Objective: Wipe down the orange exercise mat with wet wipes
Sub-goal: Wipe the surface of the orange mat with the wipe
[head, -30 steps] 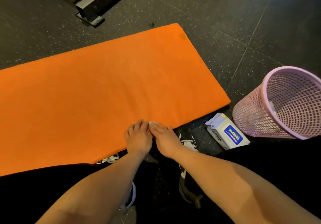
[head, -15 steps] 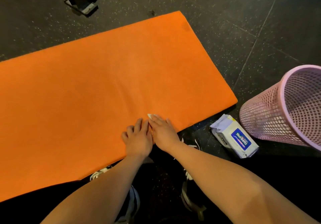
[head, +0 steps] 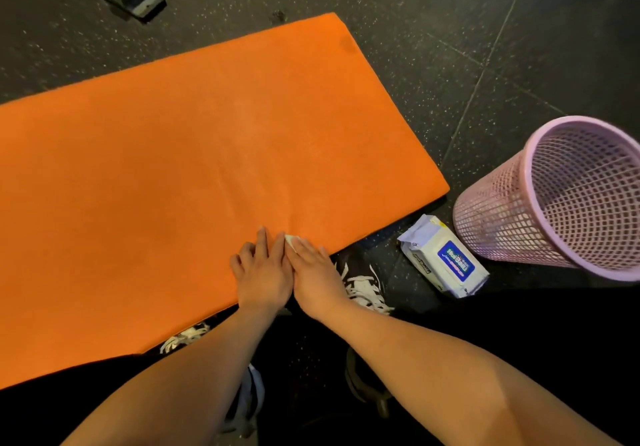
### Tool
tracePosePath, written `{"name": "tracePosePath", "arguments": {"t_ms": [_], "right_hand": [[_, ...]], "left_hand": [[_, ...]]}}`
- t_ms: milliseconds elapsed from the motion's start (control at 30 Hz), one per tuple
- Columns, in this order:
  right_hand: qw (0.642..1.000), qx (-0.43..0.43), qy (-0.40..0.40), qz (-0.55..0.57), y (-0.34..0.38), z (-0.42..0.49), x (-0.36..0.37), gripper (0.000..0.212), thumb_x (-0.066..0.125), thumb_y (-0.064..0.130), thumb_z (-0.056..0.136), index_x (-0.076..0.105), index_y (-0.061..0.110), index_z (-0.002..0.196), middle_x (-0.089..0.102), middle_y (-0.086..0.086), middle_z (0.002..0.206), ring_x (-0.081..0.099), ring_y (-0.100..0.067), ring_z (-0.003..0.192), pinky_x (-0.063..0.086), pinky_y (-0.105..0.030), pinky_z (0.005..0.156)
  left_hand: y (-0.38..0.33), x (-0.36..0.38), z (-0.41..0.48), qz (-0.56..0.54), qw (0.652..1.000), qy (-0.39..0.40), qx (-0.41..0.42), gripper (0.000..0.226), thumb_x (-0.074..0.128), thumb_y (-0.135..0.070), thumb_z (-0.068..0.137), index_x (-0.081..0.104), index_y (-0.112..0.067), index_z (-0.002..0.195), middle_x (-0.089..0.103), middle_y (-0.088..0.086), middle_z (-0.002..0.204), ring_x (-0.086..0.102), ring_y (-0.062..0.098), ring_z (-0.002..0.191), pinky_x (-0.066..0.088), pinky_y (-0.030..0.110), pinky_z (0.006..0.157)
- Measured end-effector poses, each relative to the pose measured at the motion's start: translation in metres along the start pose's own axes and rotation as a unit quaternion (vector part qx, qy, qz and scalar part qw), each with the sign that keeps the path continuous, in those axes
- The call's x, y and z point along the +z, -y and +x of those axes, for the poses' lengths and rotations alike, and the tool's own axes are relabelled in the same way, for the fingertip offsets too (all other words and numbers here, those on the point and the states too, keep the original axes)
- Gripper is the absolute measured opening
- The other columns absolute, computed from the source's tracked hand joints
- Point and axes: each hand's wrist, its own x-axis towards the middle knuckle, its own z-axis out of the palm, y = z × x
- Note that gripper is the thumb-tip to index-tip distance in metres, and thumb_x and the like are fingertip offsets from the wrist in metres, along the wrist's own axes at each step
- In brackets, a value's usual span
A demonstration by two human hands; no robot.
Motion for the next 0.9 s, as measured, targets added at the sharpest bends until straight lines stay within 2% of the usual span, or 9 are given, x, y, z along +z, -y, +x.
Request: {"name": "tracePosePath", "arguments": {"t_ms": [67, 133, 233, 300, 367, 433, 533, 733, 900], "right_hand": [[0.999, -0.036, 0.019, -0.015, -0.010, -0.004, -0.003, 0.058, 0.033, 0.022, 0.108, 0.015, 0.017, 0.162, 0.007, 0.002, 0.170, 0.000, -0.016, 0.156, -0.005, -0.040, 0.124], [0.999, -0.026, 0.009, -0.048, -0.026, -0.006, -0.009, 0.056, 0.031, 0.026, 0.109, 0.016, 0.019, 0.162, 0.006, 0.004, 0.170, -0.002, -0.015, 0.156, -0.002, -0.046, 0.126], [0.991, 0.128, -0.036, -0.024, -0.045, -0.005, -0.018, 0.055, 0.026, 0.027, 0.110, 0.013, 0.017, 0.162, 0.001, 0.004, 0.170, -0.008, -0.017, 0.156, 0.001, -0.052, 0.126], [0.983, 0.176, -0.042, -0.004, -0.040, -0.004, -0.017, 0.056, 0.026, 0.025, 0.110, 0.012, 0.014, 0.162, -0.001, -0.001, 0.170, -0.010, -0.018, 0.156, 0.000, -0.050, 0.126], [0.989, 0.140, -0.037, -0.004, -0.023, -0.003, -0.011, 0.057, 0.031, 0.021, 0.109, 0.012, 0.014, 0.162, 0.000, -0.003, 0.170, -0.007, -0.017, 0.156, 0.000, -0.046, 0.127], [0.998, 0.057, -0.013, 0.008, -0.004, -0.004, -0.005, 0.058, 0.033, 0.018, 0.108, 0.013, 0.016, 0.162, 0.005, 0.000, 0.170, -0.002, -0.016, 0.156, -0.002, -0.042, 0.127], [1.000, -0.016, 0.025, -0.008, -0.005, -0.004, -0.007, 0.056, 0.031, 0.018, 0.108, 0.016, 0.020, 0.162, 0.007, 0.006, 0.169, 0.000, -0.013, 0.156, -0.004, -0.045, 0.127], [0.986, 0.165, -0.020, -0.017, -0.034, 0.016, -0.021, 0.056, 0.027, 0.024, 0.110, 0.010, 0.015, 0.163, -0.003, 0.002, 0.170, -0.010, -0.016, 0.156, -0.004, -0.047, 0.126], [0.999, 0.011, 0.031, 0.006, -0.003, 0.022, -0.010, 0.054, 0.026, 0.023, 0.110, 0.016, 0.016, 0.162, 0.005, 0.002, 0.170, -0.002, -0.014, 0.156, -0.004, -0.043, 0.126]], "left_hand": [[-0.001, 0.000, -0.001, -0.003, 1.000, -0.003, 0.001, 0.054, 0.015, -0.051, 0.106, 0.014, -0.038, 0.159, 0.000, 0.001, 0.169, 0.017, 0.034, 0.141, 0.015, 0.052, 0.114], [0.000, -0.001, -0.001, -0.005, 1.000, -0.002, 0.003, 0.054, 0.018, -0.050, 0.106, 0.015, -0.038, 0.159, 0.001, 0.001, 0.169, 0.017, 0.034, 0.141, 0.015, 0.053, 0.114], [0.000, -0.003, -0.001, -0.029, 1.000, 0.004, -0.001, 0.054, 0.023, -0.049, 0.106, 0.017, -0.038, 0.158, 0.001, 0.001, 0.169, 0.015, 0.034, 0.142, 0.012, 0.053, 0.116], [-0.003, -0.004, -0.001, -0.045, 0.999, 0.004, -0.013, 0.053, 0.024, -0.048, 0.105, 0.018, -0.038, 0.157, 0.001, 0.001, 0.169, 0.015, 0.035, 0.142, 0.011, 0.053, 0.117], [-0.006, -0.004, -0.002, -0.056, 0.998, 0.002, -0.022, 0.053, 0.024, -0.047, 0.105, 0.019, -0.039, 0.157, 0.001, 0.001, 0.169, 0.014, 0.034, 0.143, 0.010, 0.054, 0.118], [-0.006, -0.004, -0.002, -0.060, 0.998, 0.000, -0.021, 0.052, 0.021, -0.048, 0.106, 0.019, -0.039, 0.157, 0.001, 0.000, 0.169, 0.014, 0.033, 0.143, 0.009, 0.054, 0.118], [-0.003, -0.005, -0.002, -0.079, 0.997, 0.000, -0.016, 0.049, 0.019, -0.047, 0.107, 0.024, -0.041, 0.155, 0.003, -0.001, 0.169, 0.016, 0.033, 0.141, 0.009, 0.053, 0.117], [-0.002, -0.005, -0.001, -0.071, 0.997, -0.015, -0.013, 0.047, 0.025, -0.045, 0.106, 0.028, -0.042, 0.153, 0.009, 0.000, 0.168, 0.021, 0.031, 0.136, 0.014, 0.049, 0.115], [0.001, -0.012, 0.013, -0.091, 0.995, -0.041, -0.011, 0.043, 0.033, -0.038, 0.104, 0.039, -0.040, 0.146, 0.031, -0.001, 0.156, 0.031, 0.026, 0.127, 0.023, 0.043, 0.105]]}}
